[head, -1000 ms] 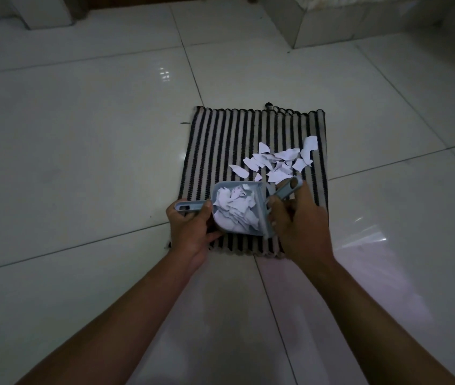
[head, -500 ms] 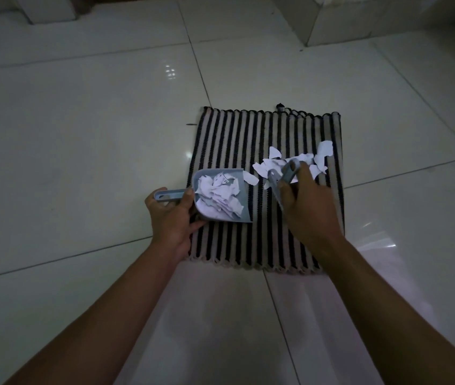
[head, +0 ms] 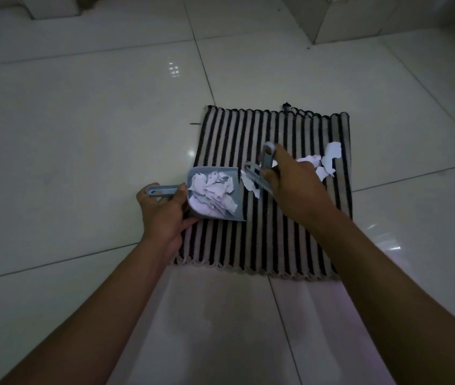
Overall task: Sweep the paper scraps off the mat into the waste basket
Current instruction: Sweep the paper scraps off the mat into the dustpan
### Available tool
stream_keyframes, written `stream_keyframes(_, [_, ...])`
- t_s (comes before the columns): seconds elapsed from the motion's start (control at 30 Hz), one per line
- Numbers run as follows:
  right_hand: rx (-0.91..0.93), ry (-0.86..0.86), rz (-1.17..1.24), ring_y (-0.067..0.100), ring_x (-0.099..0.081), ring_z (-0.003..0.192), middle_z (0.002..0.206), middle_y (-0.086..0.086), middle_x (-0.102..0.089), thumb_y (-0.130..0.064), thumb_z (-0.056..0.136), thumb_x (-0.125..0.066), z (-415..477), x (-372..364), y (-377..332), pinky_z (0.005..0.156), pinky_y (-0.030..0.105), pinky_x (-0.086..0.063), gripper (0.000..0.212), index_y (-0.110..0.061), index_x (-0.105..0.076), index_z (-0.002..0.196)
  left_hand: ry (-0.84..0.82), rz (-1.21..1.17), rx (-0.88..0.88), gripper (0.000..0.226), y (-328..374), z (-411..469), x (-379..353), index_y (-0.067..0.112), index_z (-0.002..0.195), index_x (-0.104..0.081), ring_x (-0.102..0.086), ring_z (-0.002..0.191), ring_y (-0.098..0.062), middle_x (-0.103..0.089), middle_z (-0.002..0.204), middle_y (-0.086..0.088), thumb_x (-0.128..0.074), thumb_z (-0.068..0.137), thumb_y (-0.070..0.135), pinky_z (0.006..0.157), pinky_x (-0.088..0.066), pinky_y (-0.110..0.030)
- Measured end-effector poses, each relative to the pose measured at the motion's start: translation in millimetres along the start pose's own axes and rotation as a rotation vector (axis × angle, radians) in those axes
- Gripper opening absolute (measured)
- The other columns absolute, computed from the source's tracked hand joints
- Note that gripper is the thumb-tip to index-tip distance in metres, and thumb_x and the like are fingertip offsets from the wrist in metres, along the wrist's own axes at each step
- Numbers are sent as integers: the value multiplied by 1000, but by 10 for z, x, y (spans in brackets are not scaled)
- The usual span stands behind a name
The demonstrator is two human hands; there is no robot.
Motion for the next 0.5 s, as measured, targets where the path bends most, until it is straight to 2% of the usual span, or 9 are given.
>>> stream_keyframes(0.1, [42,-77,-16,8,-47,49,63,-4,-54,-22,101,-50,-86,-7,-46,41,17,-35,18,-33,-44,114,-23,49,13,53,-3,-12,-3,23,125,-35,-71,97,-29,-64,121,-17,-73,91,11,74,-62,-53])
stream_keyframes(0.17, [45,-80,-3,11,-52,52,66,-2,-58,-25,101,-49,-176,49,-44,42,19,-40,17,-32,-45,116,-28,57,20,54,-18,-39,3,21,129,-35,-71,98,-30,-64,120,-18,-73,91,11,72,-62,-51])
stream_keyframes(0.23, [-38,-1,74,13,-64,61,75,1,-66,-28,102,-46,-282,127,18,47,24,-52,21,-27,-47,122,-25,56,22,52,-31,-81,14,20,129,-35,-70,101,-31,-64,118,-16,-71,92,11,68,-63,-47])
stream_keyframes(0.3, [-117,127,108,13,-66,61,77,2,-69,-31,101,-47,-409,175,66,47,29,-55,24,-25,-46,124,-29,48,22,48,-48,-131,17,22,124,-36,-70,98,-28,-64,113,-12,-69,93,9,63,-62,-40])
stream_keyframes(0.37, [-140,184,99,8,-64,53,70,1,-68,-30,100,-49,-517,117,56,42,25,-52,28,-24,-45,127,-47,39,27,46,-87,-180,5,23,123,-36,-70,97,-26,-64,112,-11,-68,94,8,62,-62,-38])
stream_keyframes(0.43, [-144,167,127,5,-62,50,67,-3,-65,-31,101,-48,-571,-17,7,39,18,-49,29,-23,-43,128,-55,32,30,46,-125,-218,-10,23,122,-36,-70,97,-26,-64,112,-11,-69,93,8,64,-62,-40])
stream_keyframes(0.5, [-139,124,141,6,-61,52,71,-4,-64,-33,101,-47,-596,-130,-53,39,14,-45,23,-24,-45,122,-48,22,19,45,-136,-240,-15,23,120,-37,-70,93,-25,-64,110,-11,-69,93,7,63,-61,-40])
Point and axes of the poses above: each hand's wrist, its own z-axis towards the middle knuckle, its own x-axis out of the back of the hand, y = z × x, the point moved 4 cm from there along z, towards the middle knuckle
